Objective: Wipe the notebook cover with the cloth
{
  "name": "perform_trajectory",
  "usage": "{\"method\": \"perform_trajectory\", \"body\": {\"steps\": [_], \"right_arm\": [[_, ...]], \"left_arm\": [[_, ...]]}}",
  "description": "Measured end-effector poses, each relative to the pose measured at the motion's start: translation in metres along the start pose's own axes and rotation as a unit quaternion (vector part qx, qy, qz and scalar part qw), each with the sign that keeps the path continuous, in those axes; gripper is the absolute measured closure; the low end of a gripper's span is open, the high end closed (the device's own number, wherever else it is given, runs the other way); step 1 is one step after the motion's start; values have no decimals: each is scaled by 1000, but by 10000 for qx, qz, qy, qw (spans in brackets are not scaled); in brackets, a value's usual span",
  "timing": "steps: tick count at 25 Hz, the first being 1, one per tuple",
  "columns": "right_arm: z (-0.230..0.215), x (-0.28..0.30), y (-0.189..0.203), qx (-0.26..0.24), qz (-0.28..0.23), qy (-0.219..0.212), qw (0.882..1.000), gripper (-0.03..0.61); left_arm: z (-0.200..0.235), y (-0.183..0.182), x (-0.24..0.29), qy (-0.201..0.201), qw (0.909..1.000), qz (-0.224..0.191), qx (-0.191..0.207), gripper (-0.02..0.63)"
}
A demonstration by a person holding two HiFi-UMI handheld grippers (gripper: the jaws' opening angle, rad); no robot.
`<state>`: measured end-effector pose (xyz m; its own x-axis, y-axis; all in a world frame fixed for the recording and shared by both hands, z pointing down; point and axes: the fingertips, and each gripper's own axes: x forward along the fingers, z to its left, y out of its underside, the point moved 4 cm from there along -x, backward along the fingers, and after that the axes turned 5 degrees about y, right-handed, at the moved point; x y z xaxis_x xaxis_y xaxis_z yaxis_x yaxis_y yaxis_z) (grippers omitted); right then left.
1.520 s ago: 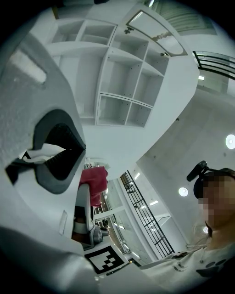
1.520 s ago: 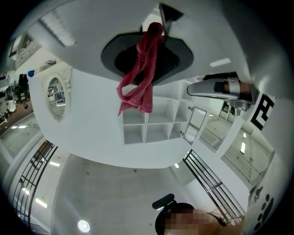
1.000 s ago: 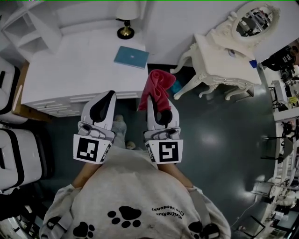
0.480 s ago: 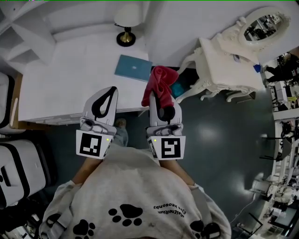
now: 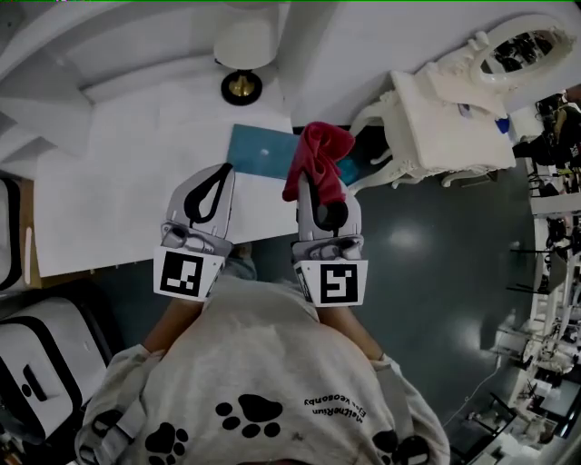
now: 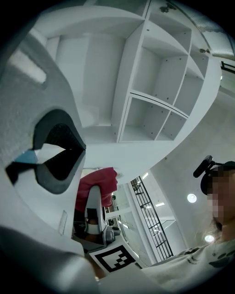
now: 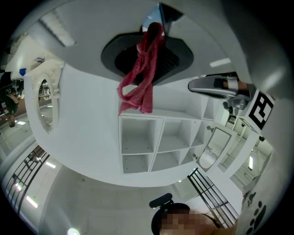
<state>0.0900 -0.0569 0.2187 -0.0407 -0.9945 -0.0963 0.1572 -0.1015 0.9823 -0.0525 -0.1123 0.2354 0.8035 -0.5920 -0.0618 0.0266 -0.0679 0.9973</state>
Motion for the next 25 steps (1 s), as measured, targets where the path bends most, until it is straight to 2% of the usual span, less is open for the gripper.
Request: {"method": "perform_trajectory", "body": {"steps": [8,14,19,25], "right_arm": [[-3,27,19,-107,239,-79,9996,531],[-5,57,29,105,372,-398,9985,531],[-6,81,46,-80,510,-773,9957,531],[-10,112,78,-23,781,-1232,9893,531]], "left_arm": [[14,21,18,179,9995,207,-165,617],[24,39,33,119,9989,406,-208,617],[32,55,46,13,9978,582,-313,617],[41,80,62,-58,9955,859,-400,616]]}}
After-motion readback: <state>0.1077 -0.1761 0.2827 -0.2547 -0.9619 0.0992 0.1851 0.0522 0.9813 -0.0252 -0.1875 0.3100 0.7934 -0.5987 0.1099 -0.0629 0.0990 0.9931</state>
